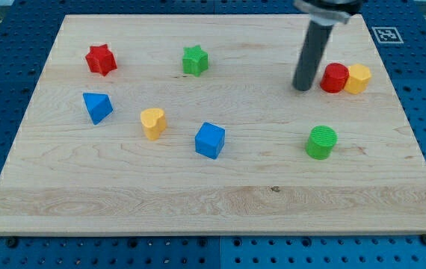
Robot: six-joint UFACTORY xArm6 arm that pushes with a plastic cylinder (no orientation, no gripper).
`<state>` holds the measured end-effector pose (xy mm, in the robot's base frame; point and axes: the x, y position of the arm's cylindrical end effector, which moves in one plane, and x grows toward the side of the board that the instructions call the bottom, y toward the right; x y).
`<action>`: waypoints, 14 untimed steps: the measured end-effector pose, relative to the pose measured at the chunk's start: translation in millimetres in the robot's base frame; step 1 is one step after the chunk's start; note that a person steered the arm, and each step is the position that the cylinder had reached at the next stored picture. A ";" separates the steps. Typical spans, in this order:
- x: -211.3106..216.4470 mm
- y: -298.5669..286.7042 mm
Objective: Place the red star above the blue cube
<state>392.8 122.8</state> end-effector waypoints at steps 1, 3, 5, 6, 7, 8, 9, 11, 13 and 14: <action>27.8 -77.0; 26.2 -252.7; -47.2 -376.5; -75.7 -383.6; -77.1 -356.8; -75.5 -301.2; -49.5 -238.0; -38.5 -287.1; -19.0 -248.0; -18.6 -173.7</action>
<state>374.1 -51.0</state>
